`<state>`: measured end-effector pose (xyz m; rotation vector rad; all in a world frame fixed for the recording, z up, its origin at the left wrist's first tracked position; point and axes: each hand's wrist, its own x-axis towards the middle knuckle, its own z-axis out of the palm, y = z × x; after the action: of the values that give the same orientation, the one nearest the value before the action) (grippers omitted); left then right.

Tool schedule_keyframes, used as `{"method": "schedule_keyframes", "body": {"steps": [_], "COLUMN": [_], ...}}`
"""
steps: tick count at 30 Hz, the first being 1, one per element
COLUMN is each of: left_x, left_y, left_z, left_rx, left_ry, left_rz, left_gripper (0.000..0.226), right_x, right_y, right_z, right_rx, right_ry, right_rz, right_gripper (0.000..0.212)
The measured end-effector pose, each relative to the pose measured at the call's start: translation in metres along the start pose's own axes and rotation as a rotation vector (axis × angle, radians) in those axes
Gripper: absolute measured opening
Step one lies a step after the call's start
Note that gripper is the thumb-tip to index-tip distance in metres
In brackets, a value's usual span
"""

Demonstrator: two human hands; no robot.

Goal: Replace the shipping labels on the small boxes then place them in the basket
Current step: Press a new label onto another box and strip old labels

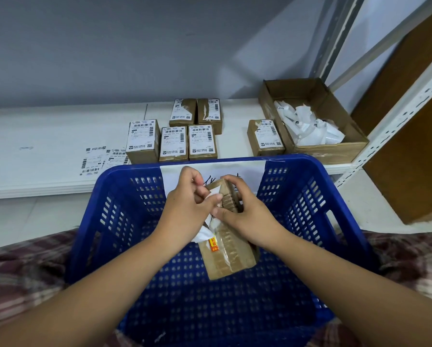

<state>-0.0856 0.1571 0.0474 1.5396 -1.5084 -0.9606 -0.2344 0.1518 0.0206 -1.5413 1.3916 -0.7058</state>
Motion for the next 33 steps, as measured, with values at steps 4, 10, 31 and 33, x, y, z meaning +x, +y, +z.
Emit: {"method": "schedule_keyframes", "body": {"steps": [4, 10, 31, 33], "left_x": [0.003, 0.008, 0.004, 0.005], "left_y": [-0.002, -0.006, 0.001, 0.0], "left_z": [0.0, -0.002, -0.003, -0.002], "left_rx": [0.081, -0.03, -0.19, -0.194], "left_ry": [0.007, -0.056, -0.042, -0.04], "left_rz": [-0.026, -0.066, -0.068, -0.074], "left_gripper": [0.011, 0.012, 0.019, 0.019], "right_x": [0.0, 0.0, 0.003, 0.004], "right_y": [0.002, -0.005, -0.009, -0.01], "right_z": [0.002, -0.003, -0.004, -0.005], "right_rx": [-0.017, -0.006, 0.08, 0.086], "right_ry": [-0.014, 0.001, 0.011, 0.004], "right_rz": [-0.013, -0.025, 0.052, 0.056], "right_gripper": [0.065, 0.057, 0.04, 0.039]}}
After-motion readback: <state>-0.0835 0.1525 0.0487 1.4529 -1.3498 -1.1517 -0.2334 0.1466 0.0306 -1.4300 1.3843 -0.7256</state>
